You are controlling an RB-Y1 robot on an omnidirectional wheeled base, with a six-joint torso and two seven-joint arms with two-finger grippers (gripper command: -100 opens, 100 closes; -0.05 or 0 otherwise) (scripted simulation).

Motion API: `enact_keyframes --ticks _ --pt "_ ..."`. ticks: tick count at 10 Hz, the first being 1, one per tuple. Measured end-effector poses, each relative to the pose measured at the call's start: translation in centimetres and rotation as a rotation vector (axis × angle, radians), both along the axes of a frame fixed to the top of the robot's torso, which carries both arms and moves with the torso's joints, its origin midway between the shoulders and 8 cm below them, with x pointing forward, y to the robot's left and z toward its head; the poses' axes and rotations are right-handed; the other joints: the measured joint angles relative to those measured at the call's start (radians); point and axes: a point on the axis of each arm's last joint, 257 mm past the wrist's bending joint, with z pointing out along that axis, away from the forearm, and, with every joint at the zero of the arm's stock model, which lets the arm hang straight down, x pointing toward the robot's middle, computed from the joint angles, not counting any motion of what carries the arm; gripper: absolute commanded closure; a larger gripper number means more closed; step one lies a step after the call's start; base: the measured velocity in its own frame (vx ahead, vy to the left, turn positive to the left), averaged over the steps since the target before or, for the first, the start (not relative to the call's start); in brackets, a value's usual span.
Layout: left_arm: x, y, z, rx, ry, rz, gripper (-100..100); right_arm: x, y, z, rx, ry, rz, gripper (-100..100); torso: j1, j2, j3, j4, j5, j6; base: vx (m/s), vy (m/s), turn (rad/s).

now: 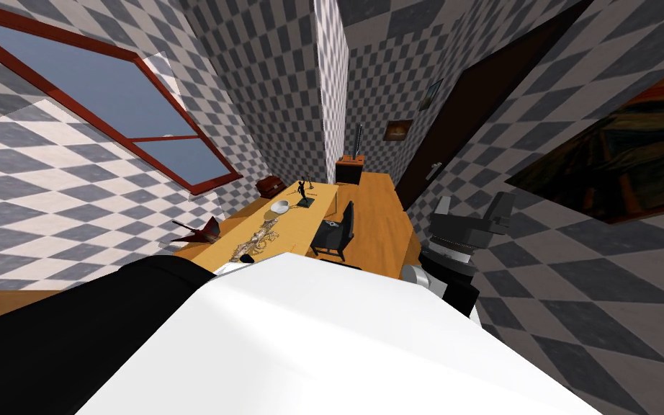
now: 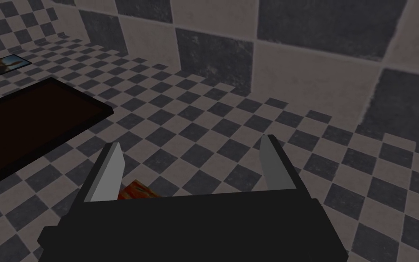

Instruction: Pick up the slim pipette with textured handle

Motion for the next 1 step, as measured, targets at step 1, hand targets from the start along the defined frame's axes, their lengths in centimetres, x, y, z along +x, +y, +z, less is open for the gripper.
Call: enact_keyframes --ticks 1 --pt "0.02 0.00 0.06 0.000 0.001 0.000 0 0.00 0.00 0.00 0.000 0.000 0.000 0 0.002 0.001 0.000 0.000 0.001 0.000 0.000 0.000 0.000"
